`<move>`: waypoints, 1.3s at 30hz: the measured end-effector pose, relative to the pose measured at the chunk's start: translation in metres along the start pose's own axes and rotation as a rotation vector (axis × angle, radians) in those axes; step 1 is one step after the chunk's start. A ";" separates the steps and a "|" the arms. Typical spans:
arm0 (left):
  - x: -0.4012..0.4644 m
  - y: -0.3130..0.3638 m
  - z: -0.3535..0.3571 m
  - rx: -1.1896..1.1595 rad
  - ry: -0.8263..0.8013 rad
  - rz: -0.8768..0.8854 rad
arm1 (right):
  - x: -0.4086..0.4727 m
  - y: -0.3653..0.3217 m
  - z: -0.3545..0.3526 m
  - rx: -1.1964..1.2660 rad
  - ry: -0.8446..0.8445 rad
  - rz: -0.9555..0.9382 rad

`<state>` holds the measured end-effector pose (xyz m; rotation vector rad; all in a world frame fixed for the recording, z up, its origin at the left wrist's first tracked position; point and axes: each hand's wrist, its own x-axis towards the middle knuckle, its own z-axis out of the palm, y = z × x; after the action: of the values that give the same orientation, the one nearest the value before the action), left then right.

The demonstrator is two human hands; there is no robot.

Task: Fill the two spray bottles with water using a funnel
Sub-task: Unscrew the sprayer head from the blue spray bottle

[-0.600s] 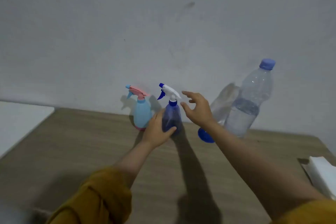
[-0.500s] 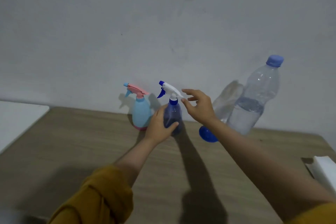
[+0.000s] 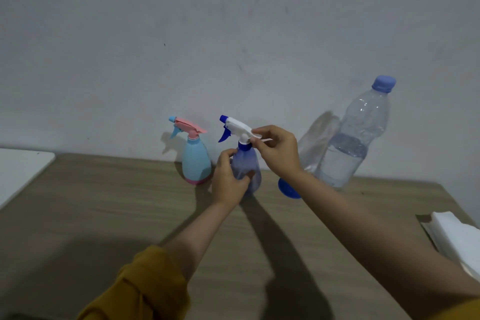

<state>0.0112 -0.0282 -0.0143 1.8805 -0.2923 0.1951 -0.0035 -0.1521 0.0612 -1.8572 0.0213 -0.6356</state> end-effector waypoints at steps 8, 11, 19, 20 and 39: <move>-0.092 0.032 -0.031 0.059 0.004 0.043 | -0.080 -0.032 -0.031 0.102 0.013 0.067; -0.123 0.028 -0.035 0.041 -0.019 0.048 | -0.113 -0.030 -0.036 0.074 0.036 0.083; -0.151 0.017 -0.030 -0.033 -0.004 -0.005 | -0.160 -0.024 -0.017 0.239 0.157 0.207; -0.151 0.016 -0.030 -0.026 -0.003 -0.003 | -0.162 -0.024 -0.013 0.238 0.155 0.226; -0.148 0.002 -0.030 -0.045 -0.019 -0.040 | -0.166 -0.021 0.010 -0.143 0.143 0.047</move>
<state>-0.1306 0.0149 -0.0441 1.8426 -0.2697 0.1430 -0.1472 -0.0836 0.0085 -1.9387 0.2087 -0.7489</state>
